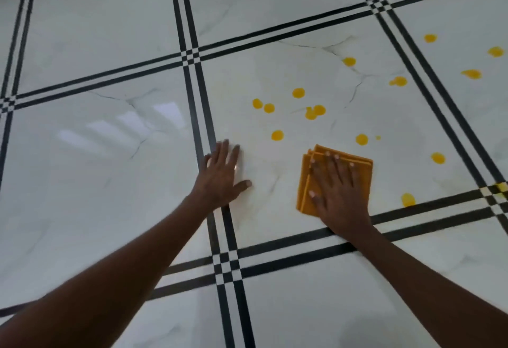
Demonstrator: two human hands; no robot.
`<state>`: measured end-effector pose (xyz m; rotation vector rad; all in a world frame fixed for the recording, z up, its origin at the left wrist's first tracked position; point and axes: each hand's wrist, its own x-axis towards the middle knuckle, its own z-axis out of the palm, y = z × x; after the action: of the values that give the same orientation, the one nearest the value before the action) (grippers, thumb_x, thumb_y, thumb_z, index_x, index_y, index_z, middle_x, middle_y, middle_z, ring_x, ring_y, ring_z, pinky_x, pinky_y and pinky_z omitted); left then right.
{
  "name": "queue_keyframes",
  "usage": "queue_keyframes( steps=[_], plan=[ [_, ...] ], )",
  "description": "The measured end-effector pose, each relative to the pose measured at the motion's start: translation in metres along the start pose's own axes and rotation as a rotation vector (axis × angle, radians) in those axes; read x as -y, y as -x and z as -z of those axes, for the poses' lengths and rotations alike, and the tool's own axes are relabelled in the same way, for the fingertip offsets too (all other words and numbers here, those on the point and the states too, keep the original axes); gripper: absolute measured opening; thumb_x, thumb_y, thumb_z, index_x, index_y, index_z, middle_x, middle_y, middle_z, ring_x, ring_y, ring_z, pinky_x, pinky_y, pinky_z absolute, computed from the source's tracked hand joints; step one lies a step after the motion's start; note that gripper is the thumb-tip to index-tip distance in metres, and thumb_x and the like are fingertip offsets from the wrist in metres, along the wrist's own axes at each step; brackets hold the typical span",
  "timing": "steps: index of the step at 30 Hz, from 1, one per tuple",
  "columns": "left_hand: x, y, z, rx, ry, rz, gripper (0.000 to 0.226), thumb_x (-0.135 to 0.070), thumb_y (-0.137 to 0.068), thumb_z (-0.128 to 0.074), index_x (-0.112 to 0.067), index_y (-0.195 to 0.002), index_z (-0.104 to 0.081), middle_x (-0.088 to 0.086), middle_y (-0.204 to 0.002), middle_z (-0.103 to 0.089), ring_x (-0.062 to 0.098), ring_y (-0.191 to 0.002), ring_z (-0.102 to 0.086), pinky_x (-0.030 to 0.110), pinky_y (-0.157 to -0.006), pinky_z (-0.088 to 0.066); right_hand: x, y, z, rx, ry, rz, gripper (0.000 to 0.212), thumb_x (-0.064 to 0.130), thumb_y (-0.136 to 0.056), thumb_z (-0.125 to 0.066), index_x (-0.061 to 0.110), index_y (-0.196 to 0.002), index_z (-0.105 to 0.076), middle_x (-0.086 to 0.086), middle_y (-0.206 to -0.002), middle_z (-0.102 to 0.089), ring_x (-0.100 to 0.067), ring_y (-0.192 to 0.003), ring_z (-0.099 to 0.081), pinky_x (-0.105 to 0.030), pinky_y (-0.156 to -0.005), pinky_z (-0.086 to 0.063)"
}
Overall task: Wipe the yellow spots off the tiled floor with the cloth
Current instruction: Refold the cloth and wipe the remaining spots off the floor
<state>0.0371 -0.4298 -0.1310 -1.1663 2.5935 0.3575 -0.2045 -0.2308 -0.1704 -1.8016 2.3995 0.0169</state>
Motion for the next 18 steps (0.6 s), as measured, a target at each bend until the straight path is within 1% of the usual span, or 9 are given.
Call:
queue_keyframes(
  steps=[2, 4, 5, 6, 9, 11, 13, 15, 18],
  plan=[
    [0.019, 0.002, -0.025, 0.002, -0.057, -0.008, 0.097, -0.074, -0.093, -0.035, -0.02, -0.161, 0.008, 0.012, -0.168, 0.013, 0.03, -0.156, 0.011, 0.05, -0.125, -0.007, -0.002, -0.001, -0.005, -0.053, 0.007, -0.107, 0.074, 0.051, -0.1, -0.033, 0.022, -0.165, -0.014, -0.014, -0.173, -0.012, -0.036, -0.159, -0.014, -0.06, -0.126, -0.012],
    [0.025, 0.003, -0.04, -0.094, -0.049, -0.042, 0.093, -0.076, -0.093, -0.028, -0.025, -0.161, 0.011, 0.009, -0.169, 0.015, 0.026, -0.156, 0.014, 0.047, -0.124, -0.004, 0.015, 0.012, -0.007, -0.094, -0.064, -0.361, 0.075, 0.051, -0.1, -0.033, 0.021, -0.166, -0.012, -0.016, -0.172, -0.014, -0.039, -0.158, -0.015, -0.061, -0.126, -0.011],
    [0.026, 0.003, -0.043, -0.121, -0.033, -0.05, 0.092, -0.076, -0.093, -0.027, -0.026, -0.161, 0.011, 0.008, -0.169, 0.014, 0.025, -0.156, 0.014, 0.046, -0.124, -0.003, 0.035, 0.024, -0.008, -0.104, -0.094, -0.44, 0.075, 0.051, -0.1, -0.032, 0.021, -0.166, -0.012, -0.017, -0.172, -0.014, -0.04, -0.158, -0.014, -0.062, -0.125, -0.011],
    [0.027, 0.003, -0.045, -0.133, -0.022, -0.047, 0.091, -0.076, -0.093, -0.026, -0.027, -0.161, 0.01, 0.007, -0.169, 0.014, 0.024, -0.156, 0.014, 0.045, -0.124, -0.003, 0.061, 0.039, -0.01, -0.108, -0.11, -0.438, 0.074, 0.051, -0.101, -0.031, 0.02, -0.166, -0.011, -0.017, -0.172, -0.012, -0.04, -0.159, -0.012, -0.064, -0.125, -0.011],
    [0.029, 0.003, -0.039, -0.106, -0.002, -0.036, 0.09, -0.077, -0.092, -0.021, -0.03, -0.16, 0.013, 0.005, -0.168, 0.019, 0.023, -0.155, 0.019, 0.045, -0.124, -0.002, 0.119, 0.066, -0.011, -0.049, -0.144, -0.08, 0.074, 0.052, -0.101, -0.033, 0.021, -0.165, -0.011, -0.012, -0.174, -0.005, -0.039, -0.16, -0.002, -0.065, -0.126, -0.007],
    [0.029, 0.002, -0.037, -0.069, 0.014, -0.04, 0.09, -0.078, -0.091, -0.019, -0.031, -0.159, 0.018, 0.004, -0.167, 0.024, 0.022, -0.154, 0.023, 0.045, -0.125, -0.001, 0.103, 0.028, -0.01, -0.009, -0.132, 0.167, 0.075, 0.055, -0.101, -0.034, 0.025, -0.166, -0.01, -0.009, -0.174, -0.003, -0.035, -0.16, 0.002, -0.063, -0.126, -0.005],
    [0.029, 0.001, -0.037, -0.055, 0.021, -0.045, 0.089, -0.077, -0.092, -0.02, -0.033, -0.158, 0.02, 0.002, -0.166, 0.027, 0.02, -0.153, 0.026, 0.044, -0.124, 0.001, 0.066, -0.039, -0.015, -0.037, -0.073, 0.258, 0.072, 0.056, -0.101, -0.032, 0.024, -0.165, -0.019, -0.011, -0.173, -0.013, -0.034, -0.161, -0.004, -0.06, -0.127, -0.004],
    [0.029, 0.0, -0.04, -0.074, 0.028, -0.041, 0.089, -0.076, -0.093, -0.024, -0.034, -0.157, 0.02, 0.001, -0.166, 0.027, 0.019, -0.152, 0.026, 0.043, -0.124, 0.003, 0.017, -0.095, -0.011, -0.107, -0.041, 0.079, 0.071, 0.055, -0.099, -0.034, 0.022, -0.162, -0.031, -0.013, -0.169, -0.028, -0.035, -0.158, -0.019, -0.057, -0.127, -0.009],
    [0.029, 0.0, -0.041, -0.083, 0.03, -0.025, 0.089, -0.076, -0.093, -0.026, -0.035, -0.157, 0.02, 0.0, -0.165, 0.028, 0.018, -0.152, 0.027, 0.041, -0.123, 0.005, 0.0, -0.084, -0.001, -0.167, -0.046, -0.199, 0.075, 0.052, -0.099, -0.039, 0.021, -0.165, -0.02, -0.013, -0.172, -0.019, -0.037, -0.157, -0.02, -0.059, -0.125, -0.012]
  ],
)
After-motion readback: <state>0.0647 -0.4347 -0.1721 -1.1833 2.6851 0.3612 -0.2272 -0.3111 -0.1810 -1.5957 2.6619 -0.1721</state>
